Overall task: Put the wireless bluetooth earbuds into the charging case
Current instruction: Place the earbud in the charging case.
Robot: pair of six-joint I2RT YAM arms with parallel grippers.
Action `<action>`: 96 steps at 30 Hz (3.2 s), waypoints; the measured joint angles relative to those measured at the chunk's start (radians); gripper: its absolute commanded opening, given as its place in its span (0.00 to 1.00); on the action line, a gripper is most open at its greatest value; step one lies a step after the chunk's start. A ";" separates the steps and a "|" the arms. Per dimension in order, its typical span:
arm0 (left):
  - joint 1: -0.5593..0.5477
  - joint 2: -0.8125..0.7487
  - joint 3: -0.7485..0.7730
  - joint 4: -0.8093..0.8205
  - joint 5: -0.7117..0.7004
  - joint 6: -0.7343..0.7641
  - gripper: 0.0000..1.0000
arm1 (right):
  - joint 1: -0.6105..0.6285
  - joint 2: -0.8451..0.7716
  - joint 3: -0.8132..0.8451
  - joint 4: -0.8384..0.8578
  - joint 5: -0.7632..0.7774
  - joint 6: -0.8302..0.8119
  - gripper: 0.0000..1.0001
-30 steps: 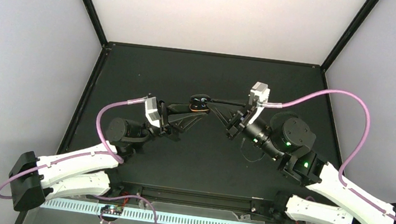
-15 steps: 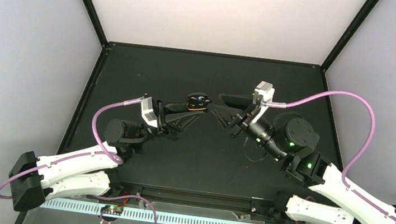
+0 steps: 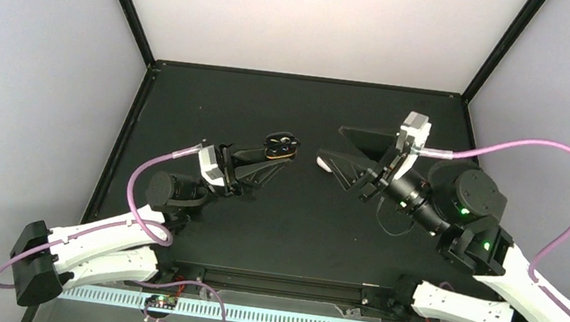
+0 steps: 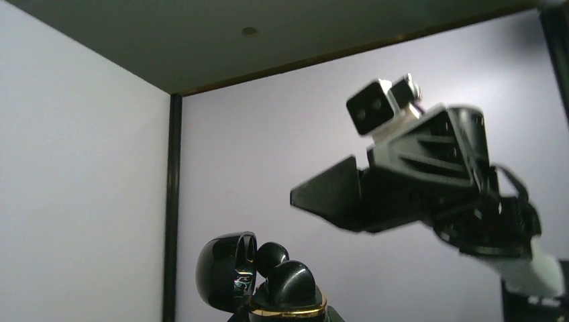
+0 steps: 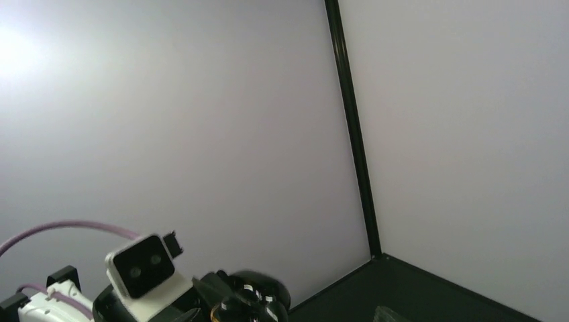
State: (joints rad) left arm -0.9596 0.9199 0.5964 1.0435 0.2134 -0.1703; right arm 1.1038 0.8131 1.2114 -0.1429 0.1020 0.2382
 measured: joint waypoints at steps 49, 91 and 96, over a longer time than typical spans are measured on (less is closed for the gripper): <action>0.000 -0.050 0.012 -0.132 -0.015 0.267 0.01 | -0.072 0.355 0.414 -0.485 -0.157 0.008 0.33; 0.000 -0.050 0.012 -0.142 -0.041 0.261 0.02 | -0.090 0.351 0.436 -0.488 -0.211 0.011 0.21; 0.000 -0.050 0.012 -0.142 -0.057 0.262 0.02 | -0.090 0.353 0.441 -0.494 -0.211 0.014 0.19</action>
State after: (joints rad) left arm -0.9596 0.8703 0.6083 0.9016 0.1566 0.0914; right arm 1.0138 1.1660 1.6520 -0.6365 -0.1089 0.2527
